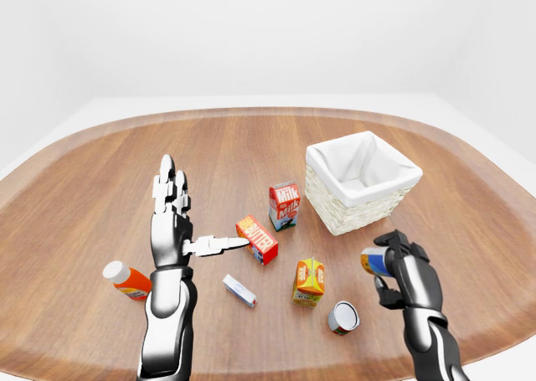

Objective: Pick up the alphabet soup and the tomato sauce, and put them in the basket.

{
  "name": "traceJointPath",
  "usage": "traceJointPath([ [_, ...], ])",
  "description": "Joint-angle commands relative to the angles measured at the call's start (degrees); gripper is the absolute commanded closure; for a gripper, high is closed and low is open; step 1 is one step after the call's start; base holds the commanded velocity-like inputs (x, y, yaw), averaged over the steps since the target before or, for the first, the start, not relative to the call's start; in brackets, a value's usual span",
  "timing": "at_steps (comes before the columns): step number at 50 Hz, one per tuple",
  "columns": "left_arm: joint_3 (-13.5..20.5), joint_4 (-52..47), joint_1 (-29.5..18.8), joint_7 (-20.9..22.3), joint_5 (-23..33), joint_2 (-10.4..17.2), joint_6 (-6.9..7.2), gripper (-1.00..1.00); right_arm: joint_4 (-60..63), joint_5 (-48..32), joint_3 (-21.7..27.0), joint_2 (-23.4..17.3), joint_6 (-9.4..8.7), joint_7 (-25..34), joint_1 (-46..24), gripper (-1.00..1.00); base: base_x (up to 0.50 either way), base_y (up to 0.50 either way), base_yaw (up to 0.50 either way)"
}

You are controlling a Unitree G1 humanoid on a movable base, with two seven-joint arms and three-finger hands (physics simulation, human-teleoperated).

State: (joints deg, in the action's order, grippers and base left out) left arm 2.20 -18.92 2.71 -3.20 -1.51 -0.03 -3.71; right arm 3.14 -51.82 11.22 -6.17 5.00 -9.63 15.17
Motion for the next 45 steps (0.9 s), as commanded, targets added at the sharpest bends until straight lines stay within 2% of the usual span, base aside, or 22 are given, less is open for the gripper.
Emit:
traceJointPath([
  [1, 0.1, 0.7, 0.3, 0.8, 0.1, 0.2, -0.04, -1.0, 6.3, -3.1, 1.1, 2.4, 0.0, -4.7, 2.8, 1.0, 0.0, 0.0, 0.0],
  [11, 0.1, 1.7, 0.2, 0.7, 0.3, 0.2, -0.94, -1.0, 9.2, -3.5, 1.9, 3.7, 0.0, -6.8, 4.5, 1.0, 0.0, 0.0, 0.0],
  [18, 0.1, 1.6, 0.3, 0.9, 0.2, 0.2, -1.06, -1.0, 12.1, -5.1, 2.1, 5.0, 0.0, -8.7, 5.6, 1.0, 0.0, 0.0, 0.0],
  [32, 0.1, 1.2, 0.4, 1.0, 0.3, 0.2, -0.86, -1.0, 21.0, -7.1, 0.8, 6.0, 0.0, -5.0, 2.9, 1.0, 0.0, 0.0, 0.0],
  [37, 0.1, 1.7, 0.3, 1.0, 0.2, 0.2, -1.29, -1.0, 22.6, -6.5, -0.1, 6.0, 0.0, -4.4, 2.3, 1.0, 0.0, 0.0, 0.0],
  [45, 0.0, 1.3, 0.5, 1.0, 0.3, 0.2, -1.1, -1.0, 25.6, -2.6, -3.7, 6.7, 0.0, -3.9, 0.2, 1.0, 0.0, 0.0, 0.0],
])
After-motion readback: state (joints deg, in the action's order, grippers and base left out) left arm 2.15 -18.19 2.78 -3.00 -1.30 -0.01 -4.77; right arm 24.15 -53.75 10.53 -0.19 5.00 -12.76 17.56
